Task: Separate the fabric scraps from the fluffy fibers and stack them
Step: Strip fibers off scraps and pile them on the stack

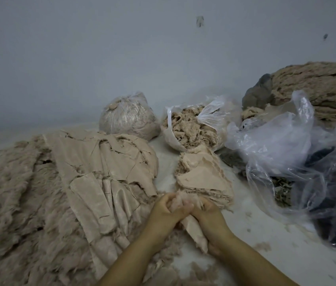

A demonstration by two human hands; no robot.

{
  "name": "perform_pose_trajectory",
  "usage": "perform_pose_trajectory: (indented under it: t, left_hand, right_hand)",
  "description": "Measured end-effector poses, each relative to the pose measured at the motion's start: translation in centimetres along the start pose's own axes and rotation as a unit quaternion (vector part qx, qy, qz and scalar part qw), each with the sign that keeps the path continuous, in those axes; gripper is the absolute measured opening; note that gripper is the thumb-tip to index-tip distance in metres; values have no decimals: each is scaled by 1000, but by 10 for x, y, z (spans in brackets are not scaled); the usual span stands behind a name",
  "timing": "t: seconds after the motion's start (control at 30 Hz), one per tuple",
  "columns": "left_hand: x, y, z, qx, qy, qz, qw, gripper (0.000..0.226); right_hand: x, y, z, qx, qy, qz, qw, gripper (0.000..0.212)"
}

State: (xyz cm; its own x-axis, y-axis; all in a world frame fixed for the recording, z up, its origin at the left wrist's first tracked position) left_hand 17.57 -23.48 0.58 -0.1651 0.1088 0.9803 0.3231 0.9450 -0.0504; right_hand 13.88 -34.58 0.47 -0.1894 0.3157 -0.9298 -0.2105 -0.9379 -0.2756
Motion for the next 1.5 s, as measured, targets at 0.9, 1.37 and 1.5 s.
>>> perform_pose_trajectory:
  t: [0.9, 1.37, 1.5]
  left_hand:
    - [-3, 23, 3, 158, 60, 146, 975, 23]
    - [-3, 24, 1, 209, 18, 90, 974, 31]
    - [-2, 32, -1, 194, 44, 126, 972, 38]
  right_hand:
    - [-9, 2, 6, 21, 43, 43, 998, 16]
    - [-4, -3, 5, -31, 42, 72, 996, 13]
    - [-6, 5, 3, -23, 43, 69, 996, 17]
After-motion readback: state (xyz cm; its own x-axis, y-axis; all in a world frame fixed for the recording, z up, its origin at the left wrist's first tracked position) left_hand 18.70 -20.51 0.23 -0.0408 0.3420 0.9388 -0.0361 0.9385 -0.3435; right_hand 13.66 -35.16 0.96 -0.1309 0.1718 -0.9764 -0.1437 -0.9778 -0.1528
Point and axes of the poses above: each hand's wrist, its own z-axis away from the middle knuckle, its own y-axis out of the back of the hand, x = y × z, the point moved 5 cm from there along -z, towards the middle knuckle, and after that the axes turned 11 degrees about -y, right-handed, at the moved point
